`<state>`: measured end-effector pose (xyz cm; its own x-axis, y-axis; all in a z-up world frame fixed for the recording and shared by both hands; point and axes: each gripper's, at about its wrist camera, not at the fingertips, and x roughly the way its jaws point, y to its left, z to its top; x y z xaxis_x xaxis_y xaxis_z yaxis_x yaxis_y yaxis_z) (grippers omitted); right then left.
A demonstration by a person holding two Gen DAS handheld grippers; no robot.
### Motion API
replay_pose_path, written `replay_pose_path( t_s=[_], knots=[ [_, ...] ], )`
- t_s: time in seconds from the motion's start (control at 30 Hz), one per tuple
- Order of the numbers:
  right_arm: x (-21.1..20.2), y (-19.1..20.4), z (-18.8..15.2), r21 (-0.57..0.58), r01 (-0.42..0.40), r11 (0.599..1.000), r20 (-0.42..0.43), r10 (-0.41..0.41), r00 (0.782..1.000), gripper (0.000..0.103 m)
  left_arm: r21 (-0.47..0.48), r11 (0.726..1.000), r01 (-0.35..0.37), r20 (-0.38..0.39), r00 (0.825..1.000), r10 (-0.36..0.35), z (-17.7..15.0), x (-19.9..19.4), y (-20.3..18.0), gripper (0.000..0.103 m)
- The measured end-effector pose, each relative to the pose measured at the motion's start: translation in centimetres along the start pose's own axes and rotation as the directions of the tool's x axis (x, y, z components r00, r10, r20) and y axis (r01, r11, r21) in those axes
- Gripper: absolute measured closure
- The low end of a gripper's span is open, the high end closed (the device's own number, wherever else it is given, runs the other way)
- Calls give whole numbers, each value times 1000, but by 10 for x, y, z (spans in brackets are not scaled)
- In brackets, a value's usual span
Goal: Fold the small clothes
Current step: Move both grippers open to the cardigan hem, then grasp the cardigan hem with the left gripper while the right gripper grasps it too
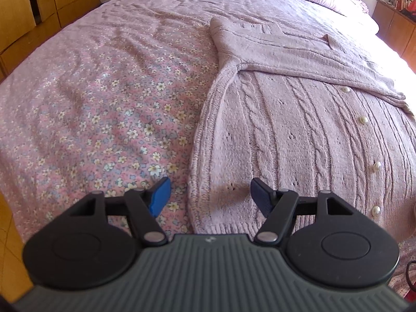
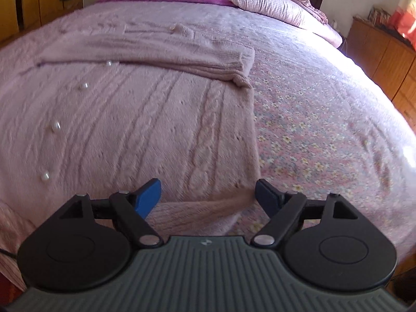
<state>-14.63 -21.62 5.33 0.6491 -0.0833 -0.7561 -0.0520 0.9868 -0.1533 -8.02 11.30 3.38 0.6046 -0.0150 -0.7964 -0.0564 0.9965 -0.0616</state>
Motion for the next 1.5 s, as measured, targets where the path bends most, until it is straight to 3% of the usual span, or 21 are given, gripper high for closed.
replay_pose_path(
  t_s=[0.17,0.43,0.5,0.63,0.87,1.0,1.17,1.2,1.27,1.33,1.37,1.43,1.5],
  knots=[
    [-5,-10,-16,-67,66,996,-43,-69,997,17,1,1000,14,1,1000,-14,-3,-2,2,34],
    [-17,-28,-23,-51,102,993,-37,-104,994,13,32,999,7,3,1000,-7,-11,-7,-1,34],
    [-20,-34,-21,-5,68,998,-22,-68,997,13,27,1000,2,11,1000,-2,-12,-6,-1,34],
    [-12,-42,-16,131,-98,987,-12,100,995,13,57,998,-14,11,1000,14,-15,-2,-4,35],
    [-5,-41,-15,146,-162,976,-8,165,986,15,151,987,47,-13,999,-45,-25,-3,-13,43],
    [2,-32,-16,113,-220,969,-27,224,974,18,180,981,74,-17,997,-73,-28,5,-21,56],
    [20,-28,-12,143,-274,951,-28,280,959,25,122,984,134,-25,991,-132,-26,13,-17,75],
    [22,-28,-12,150,-275,949,-24,282,959,28,111,984,139,-20,990,-137,-26,13,-16,83],
    [21,-30,-13,163,-270,949,-14,275,961,38,79,984,158,-11,988,-157,-27,12,-11,87],
    [20,-36,-14,186,-259,948,-7,265,964,65,64,985,163,3,987,-164,-29,10,-10,89],
    [19,-42,-16,210,-263,942,-2,270,963,71,61,985,164,13,986,-165,-29,8,-10,90],
    [19,-54,-19,276,-301,913,25,306,952,89,53,983,173,43,984,-176,-30,1,-9,90],
    [16,-66,-21,352,-354,866,89,346,934,93,13,981,194,86,977,-195,-26,-7,-5,90]
  ],
)
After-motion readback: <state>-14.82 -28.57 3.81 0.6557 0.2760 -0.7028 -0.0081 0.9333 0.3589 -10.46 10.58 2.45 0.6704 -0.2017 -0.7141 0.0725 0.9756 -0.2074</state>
